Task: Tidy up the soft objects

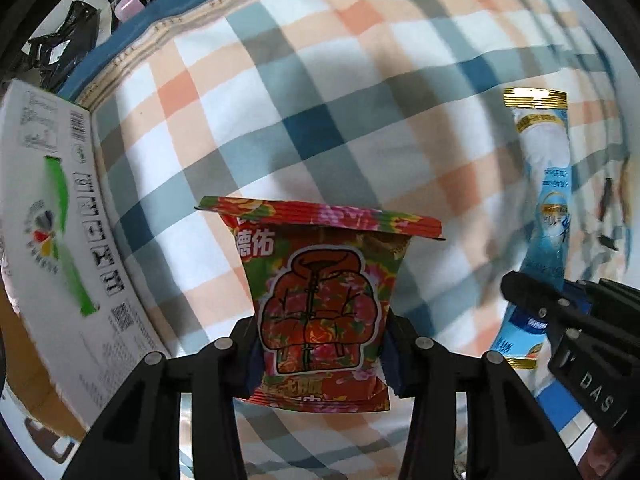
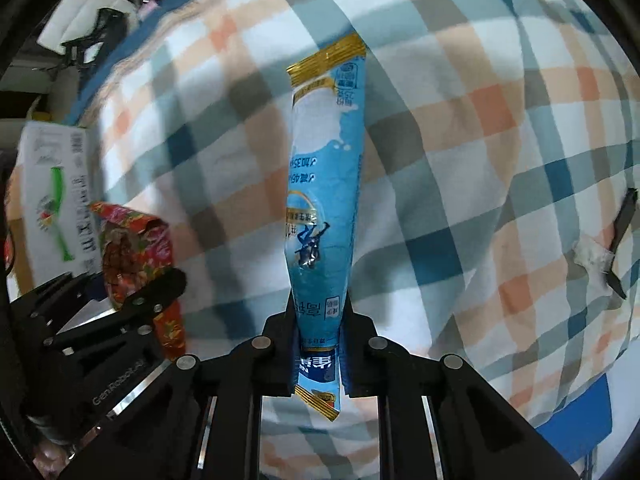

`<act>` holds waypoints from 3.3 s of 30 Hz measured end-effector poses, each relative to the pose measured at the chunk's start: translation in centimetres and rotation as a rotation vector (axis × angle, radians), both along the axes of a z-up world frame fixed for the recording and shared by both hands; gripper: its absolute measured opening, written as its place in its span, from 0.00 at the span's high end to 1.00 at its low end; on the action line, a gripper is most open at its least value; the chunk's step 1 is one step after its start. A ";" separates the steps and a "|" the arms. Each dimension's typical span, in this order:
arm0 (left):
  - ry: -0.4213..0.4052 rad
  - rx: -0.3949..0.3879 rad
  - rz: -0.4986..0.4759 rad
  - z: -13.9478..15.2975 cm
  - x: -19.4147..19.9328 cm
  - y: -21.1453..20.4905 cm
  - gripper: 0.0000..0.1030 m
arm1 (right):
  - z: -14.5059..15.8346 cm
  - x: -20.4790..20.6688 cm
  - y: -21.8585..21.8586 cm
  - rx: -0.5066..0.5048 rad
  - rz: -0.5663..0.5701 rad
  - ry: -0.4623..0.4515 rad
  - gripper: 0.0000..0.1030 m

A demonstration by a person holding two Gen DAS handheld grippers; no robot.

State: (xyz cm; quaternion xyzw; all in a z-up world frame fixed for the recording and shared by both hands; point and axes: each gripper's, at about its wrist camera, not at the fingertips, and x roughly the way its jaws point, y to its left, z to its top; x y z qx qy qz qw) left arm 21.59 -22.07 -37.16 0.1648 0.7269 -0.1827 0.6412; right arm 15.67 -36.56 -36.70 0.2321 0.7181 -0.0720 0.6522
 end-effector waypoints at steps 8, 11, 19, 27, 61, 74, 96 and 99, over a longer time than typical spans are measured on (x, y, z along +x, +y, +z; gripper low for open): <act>-0.139 -0.142 0.059 9.5 -2.4 4.3 0.58 | 8.0 -1.2 2.4 -0.014 0.079 -0.136 0.85; -0.192 -0.178 0.079 13.1 -2.4 7.2 0.58 | 11.4 -1.6 4.3 -0.009 0.124 -0.194 0.85; -0.297 -0.182 0.168 19.9 -0.8 16.3 0.58 | 17.9 0.5 15.5 0.031 0.290 -0.336 0.85; -0.315 -0.122 0.312 19.8 1.4 28.1 0.58 | 20.1 4.3 27.5 0.092 0.435 -0.377 0.84; 0.071 -0.009 0.476 3.5 10.8 41.6 0.57 | 3.4 15.3 44.7 0.170 0.481 -0.115 0.80; 0.020 -0.015 0.496 5.6 10.2 39.9 0.49 | 5.3 14.5 43.5 0.063 0.488 -0.138 0.37; -0.214 -0.036 0.517 10.7 5.0 38.5 0.08 | 8.6 10.5 36.7 -0.168 0.407 -0.173 0.00; -0.249 -0.044 0.523 12.2 4.1 38.3 0.08 | 9.8 9.8 36.4 -0.173 0.396 -0.193 0.00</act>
